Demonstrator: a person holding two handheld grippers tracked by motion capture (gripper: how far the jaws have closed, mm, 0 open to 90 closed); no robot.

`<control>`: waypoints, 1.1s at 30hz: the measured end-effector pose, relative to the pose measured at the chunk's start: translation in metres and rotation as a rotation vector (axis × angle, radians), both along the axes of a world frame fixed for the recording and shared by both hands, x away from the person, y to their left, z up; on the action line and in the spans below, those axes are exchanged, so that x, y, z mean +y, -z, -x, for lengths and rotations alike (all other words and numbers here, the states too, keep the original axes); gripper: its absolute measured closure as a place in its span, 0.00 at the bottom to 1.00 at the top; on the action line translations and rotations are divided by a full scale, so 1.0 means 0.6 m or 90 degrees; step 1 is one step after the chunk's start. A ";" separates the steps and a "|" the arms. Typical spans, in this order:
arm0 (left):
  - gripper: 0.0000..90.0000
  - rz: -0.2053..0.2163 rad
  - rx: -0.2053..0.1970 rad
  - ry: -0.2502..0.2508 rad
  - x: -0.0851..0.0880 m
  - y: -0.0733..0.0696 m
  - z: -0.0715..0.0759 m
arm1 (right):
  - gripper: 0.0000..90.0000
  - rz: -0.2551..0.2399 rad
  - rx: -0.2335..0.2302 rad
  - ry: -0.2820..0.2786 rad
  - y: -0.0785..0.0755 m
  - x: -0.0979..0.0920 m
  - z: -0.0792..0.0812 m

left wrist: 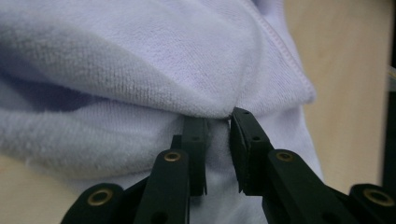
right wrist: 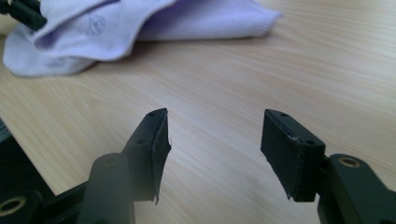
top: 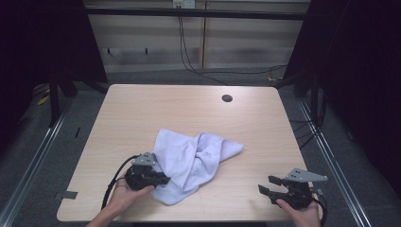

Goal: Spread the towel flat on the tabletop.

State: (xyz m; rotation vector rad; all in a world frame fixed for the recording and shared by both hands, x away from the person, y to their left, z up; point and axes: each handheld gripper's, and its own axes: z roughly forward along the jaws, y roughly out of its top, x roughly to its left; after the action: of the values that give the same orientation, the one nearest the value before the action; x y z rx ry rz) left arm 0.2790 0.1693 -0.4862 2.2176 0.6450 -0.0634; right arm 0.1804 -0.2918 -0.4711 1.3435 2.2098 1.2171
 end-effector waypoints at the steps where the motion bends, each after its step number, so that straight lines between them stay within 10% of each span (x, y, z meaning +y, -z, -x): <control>1: 0.84 0.002 0.007 0.018 -0.005 -0.003 0.018 | 0.47 -0.006 -0.008 -0.018 -0.002 0.016 -0.005; 8: 0.68 0.078 -0.032 0.021 -0.002 -0.038 0.025 | 0.50 -0.004 -0.024 -0.070 -0.014 0.070 -0.036; 17: 0.64 0.135 -0.091 -0.024 -0.025 -0.099 -0.055 | 0.55 -0.006 -0.038 -0.134 -0.032 0.165 -0.127; 22: 0.60 0.061 -0.022 -0.053 -0.029 -0.042 -0.113 | 0.56 -0.008 -0.022 -0.163 -0.019 0.216 -0.188; 29: 0.52 -0.003 -0.018 -0.041 -0.050 -0.004 -0.110 | 0.50 0.017 0.016 -0.184 0.030 0.241 -0.208; 32: 0.63 -0.019 -0.022 -0.019 -0.057 0.003 -0.105 | 0.56 0.025 0.025 -0.186 0.045 0.246 -0.209; 33: 0.85 -0.016 -0.022 -0.012 -0.056 0.001 -0.105 | 0.72 0.024 0.033 -0.180 0.046 0.247 -0.206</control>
State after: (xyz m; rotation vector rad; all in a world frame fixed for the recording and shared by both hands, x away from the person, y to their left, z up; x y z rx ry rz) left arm 0.3419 0.1360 -0.4867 2.2318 0.6513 -0.0082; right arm 0.3043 -0.1435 -0.4985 1.0877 2.5116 1.2361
